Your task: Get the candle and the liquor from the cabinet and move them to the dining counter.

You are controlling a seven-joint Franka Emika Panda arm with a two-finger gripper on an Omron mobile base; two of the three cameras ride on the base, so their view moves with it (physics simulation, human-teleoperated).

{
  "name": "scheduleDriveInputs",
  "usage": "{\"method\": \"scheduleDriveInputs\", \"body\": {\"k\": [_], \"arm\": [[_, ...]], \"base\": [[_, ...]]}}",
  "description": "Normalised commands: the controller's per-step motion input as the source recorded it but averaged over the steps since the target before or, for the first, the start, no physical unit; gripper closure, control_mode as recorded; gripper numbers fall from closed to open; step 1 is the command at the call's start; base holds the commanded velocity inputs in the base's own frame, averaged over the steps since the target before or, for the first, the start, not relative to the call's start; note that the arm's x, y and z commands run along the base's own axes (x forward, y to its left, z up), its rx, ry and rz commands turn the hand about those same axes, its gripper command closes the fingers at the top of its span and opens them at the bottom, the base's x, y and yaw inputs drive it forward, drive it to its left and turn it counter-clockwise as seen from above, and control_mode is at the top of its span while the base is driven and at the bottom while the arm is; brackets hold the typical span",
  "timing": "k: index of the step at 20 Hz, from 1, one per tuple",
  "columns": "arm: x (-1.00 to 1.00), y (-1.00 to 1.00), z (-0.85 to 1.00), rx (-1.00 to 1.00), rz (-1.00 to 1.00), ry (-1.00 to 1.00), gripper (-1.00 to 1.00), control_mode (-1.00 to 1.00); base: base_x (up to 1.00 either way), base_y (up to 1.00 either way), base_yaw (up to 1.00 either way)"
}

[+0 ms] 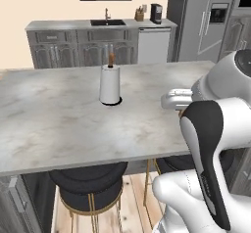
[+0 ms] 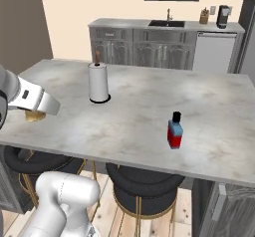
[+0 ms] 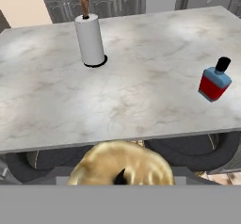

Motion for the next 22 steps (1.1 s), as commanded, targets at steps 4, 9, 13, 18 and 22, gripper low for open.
{"method": "scheduleDriveInputs", "body": {"k": [4, 9, 13, 18, 22], "arm": [[0.0, 0.0, 0.0, 0.0, 0.0, 0.0, 1.0, 1.0], [0.0, 0.0, 0.0, 0.0, 0.0, 0.0, 1.0, 1.0], [0.0, 0.0, 0.0, 0.0, 0.0, 0.0, 1.0, 1.0], [0.0, 0.0, 0.0, 0.0, 0.0, 0.0, 1.0, 1.0], [0.0, 0.0, 0.0, 0.0, 0.0, 0.0, 1.0, 1.0]], "base": [[0.4, 0.07, 0.04], [0.43, 0.08, 0.01], [0.1, 0.02, 0.0], [0.0, 0.0, 0.0], [0.0, 0.0, 0.0]]}}
